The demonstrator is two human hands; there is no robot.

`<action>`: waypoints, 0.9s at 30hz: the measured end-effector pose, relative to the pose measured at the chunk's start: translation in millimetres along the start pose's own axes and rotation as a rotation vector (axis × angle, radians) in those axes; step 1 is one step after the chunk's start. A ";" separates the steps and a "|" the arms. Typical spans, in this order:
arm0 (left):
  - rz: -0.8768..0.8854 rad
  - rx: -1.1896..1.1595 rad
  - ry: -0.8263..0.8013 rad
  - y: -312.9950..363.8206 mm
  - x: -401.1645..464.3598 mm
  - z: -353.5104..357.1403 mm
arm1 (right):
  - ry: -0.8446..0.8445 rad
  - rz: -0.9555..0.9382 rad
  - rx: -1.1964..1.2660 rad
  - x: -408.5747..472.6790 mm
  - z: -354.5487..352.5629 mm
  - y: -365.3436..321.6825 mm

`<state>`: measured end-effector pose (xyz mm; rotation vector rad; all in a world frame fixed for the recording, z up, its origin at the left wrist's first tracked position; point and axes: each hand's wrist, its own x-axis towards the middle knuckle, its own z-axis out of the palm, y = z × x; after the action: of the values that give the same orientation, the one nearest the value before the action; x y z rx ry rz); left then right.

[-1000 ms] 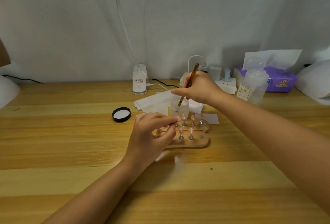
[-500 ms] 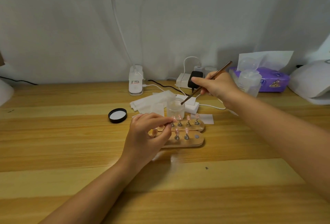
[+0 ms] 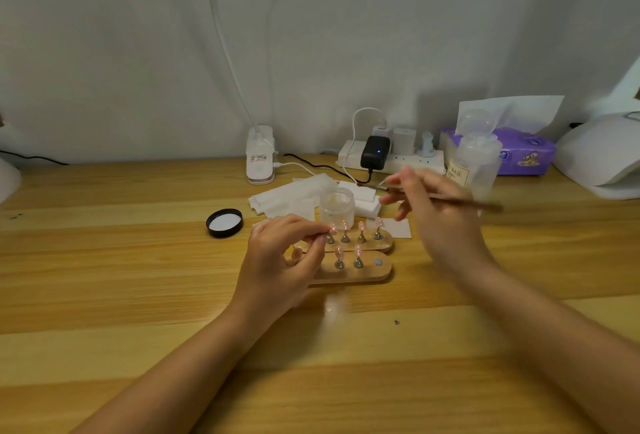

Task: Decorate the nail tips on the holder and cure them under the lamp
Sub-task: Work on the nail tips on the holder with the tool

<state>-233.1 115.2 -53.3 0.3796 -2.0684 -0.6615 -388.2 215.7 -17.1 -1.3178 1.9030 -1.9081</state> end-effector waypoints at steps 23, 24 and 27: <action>0.030 0.122 -0.037 -2.9 -0.5 1.2 | 0.028 -0.306 0.008 -42.7 11.1 13.7; 0.032 0.127 -0.041 -2.6 -0.5 1.1 | 0.032 -0.309 -0.003 -42.4 11.6 13.4; 0.035 0.136 -0.045 -1.6 -0.4 0.8 | 0.007 -0.294 -0.045 -42.4 13.4 13.0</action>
<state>-233.6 114.3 -54.9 0.4082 -2.1647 -0.5147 -360.0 230.6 -50.6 -1.6890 1.8507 -2.0090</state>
